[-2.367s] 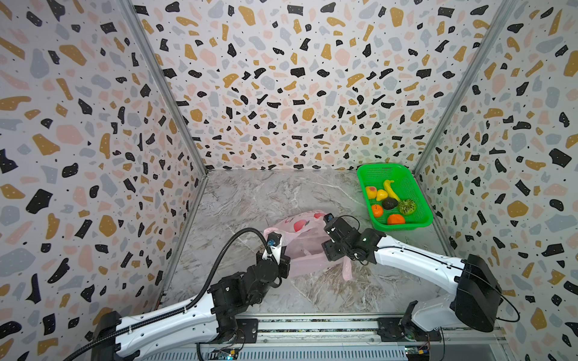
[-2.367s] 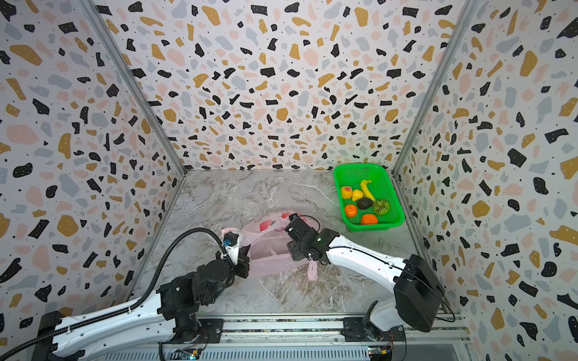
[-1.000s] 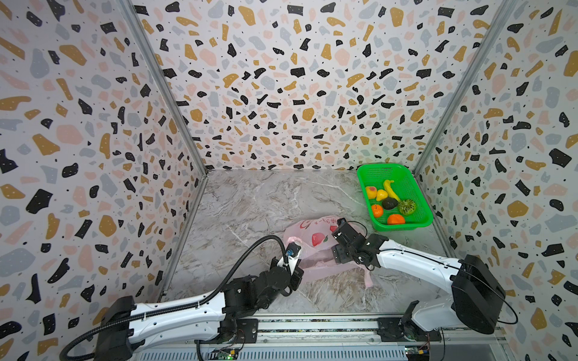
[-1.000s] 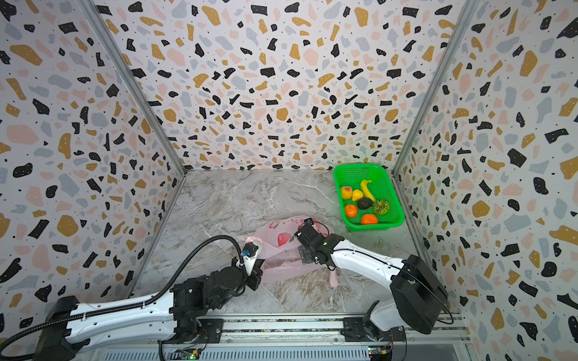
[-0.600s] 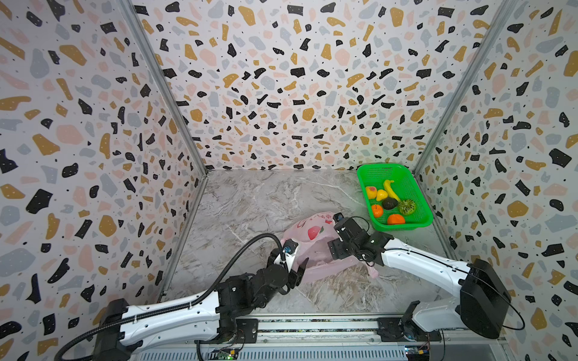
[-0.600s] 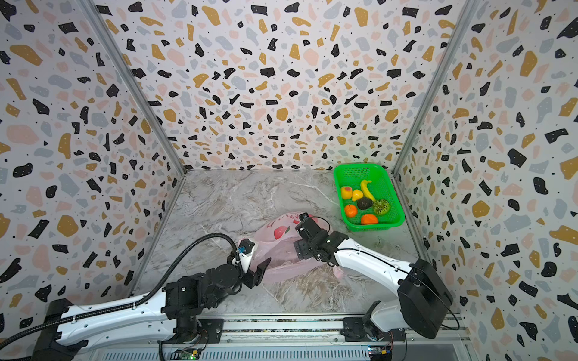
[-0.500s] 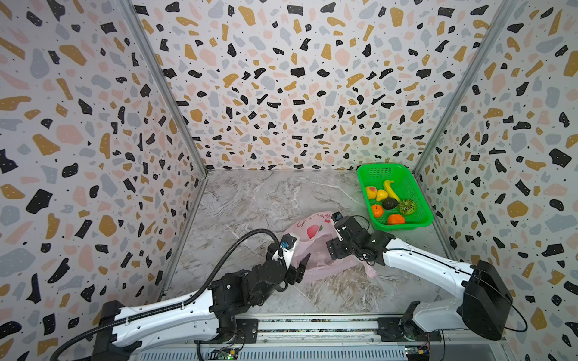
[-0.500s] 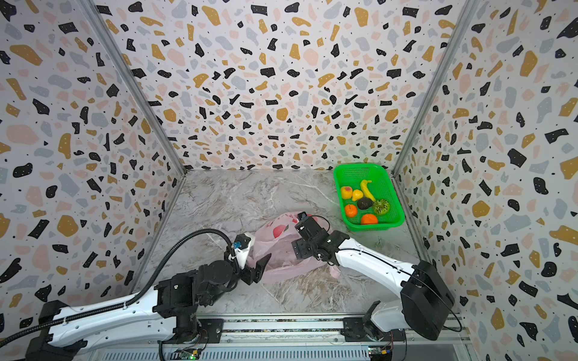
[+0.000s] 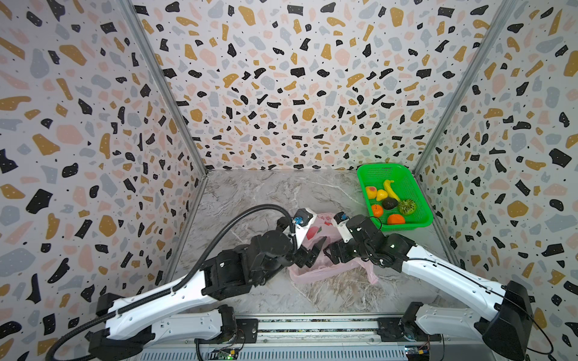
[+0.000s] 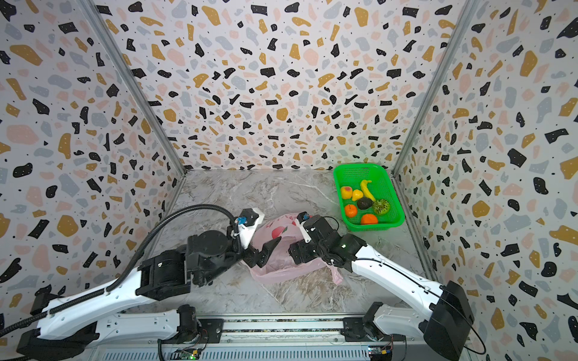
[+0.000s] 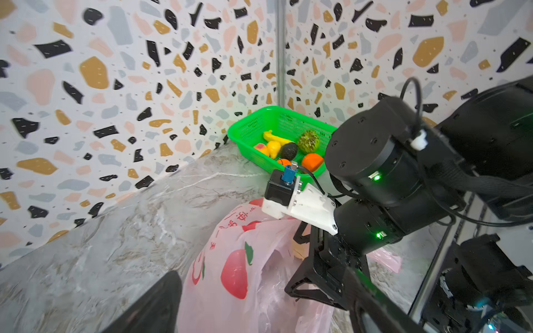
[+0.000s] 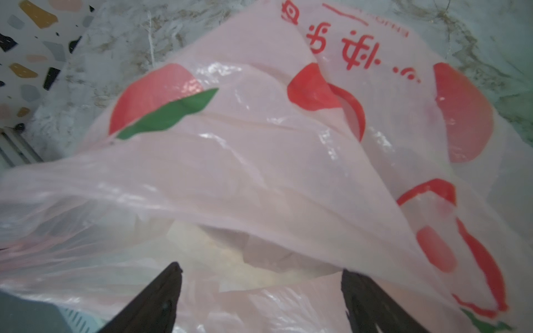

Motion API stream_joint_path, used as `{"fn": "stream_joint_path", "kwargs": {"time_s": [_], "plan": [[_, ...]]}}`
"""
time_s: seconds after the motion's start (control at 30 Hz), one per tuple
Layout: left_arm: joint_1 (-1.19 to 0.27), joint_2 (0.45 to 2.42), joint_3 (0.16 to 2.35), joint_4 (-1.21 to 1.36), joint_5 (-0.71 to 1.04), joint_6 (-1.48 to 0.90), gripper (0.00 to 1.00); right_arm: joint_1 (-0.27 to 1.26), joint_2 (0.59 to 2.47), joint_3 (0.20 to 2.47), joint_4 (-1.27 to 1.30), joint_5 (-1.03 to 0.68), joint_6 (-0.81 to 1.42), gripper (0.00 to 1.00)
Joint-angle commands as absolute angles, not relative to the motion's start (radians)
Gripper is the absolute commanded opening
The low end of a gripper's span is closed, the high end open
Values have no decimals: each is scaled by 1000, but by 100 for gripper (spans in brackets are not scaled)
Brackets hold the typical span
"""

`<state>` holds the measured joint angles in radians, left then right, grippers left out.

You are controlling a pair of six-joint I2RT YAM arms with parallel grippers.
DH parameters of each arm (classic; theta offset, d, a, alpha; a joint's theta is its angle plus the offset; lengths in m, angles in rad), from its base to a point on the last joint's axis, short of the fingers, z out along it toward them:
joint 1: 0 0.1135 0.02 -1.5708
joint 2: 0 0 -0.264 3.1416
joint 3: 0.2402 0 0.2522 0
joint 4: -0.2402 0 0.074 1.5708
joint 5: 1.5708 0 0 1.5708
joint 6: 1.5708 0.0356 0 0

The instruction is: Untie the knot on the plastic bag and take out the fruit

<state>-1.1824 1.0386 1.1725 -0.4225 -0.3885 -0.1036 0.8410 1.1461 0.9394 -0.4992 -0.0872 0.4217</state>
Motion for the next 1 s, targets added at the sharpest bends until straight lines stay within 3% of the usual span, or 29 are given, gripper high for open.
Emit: {"fn": "stream_joint_path", "kwargs": {"time_s": [0.0, 0.3, 0.6, 0.87, 0.93, 0.97], "plan": [[-1138, 1098, 1208, -499, -221, -21, 88, 844, 1074, 1002, -590, -135, 473, 88], [-1090, 1246, 1259, -546, -248, 106, 86, 820, 968, 1047, -832, -55, 511, 88], [-1058, 1430, 1291, -545, -279, 274, 88, 791, 915, 1025, -860, -61, 517, 88], [-1051, 1557, 1344, -505, -414, 341, 90, 787, 903, 1008, -838, -63, 524, 88], [-1049, 1581, 1331, -461, -466, 342, 83, 787, 899, 1000, -826, -67, 523, 88], [-1045, 1593, 1331, -448, -478, 339, 75, 787, 899, 999, -822, -69, 523, 88]]}}
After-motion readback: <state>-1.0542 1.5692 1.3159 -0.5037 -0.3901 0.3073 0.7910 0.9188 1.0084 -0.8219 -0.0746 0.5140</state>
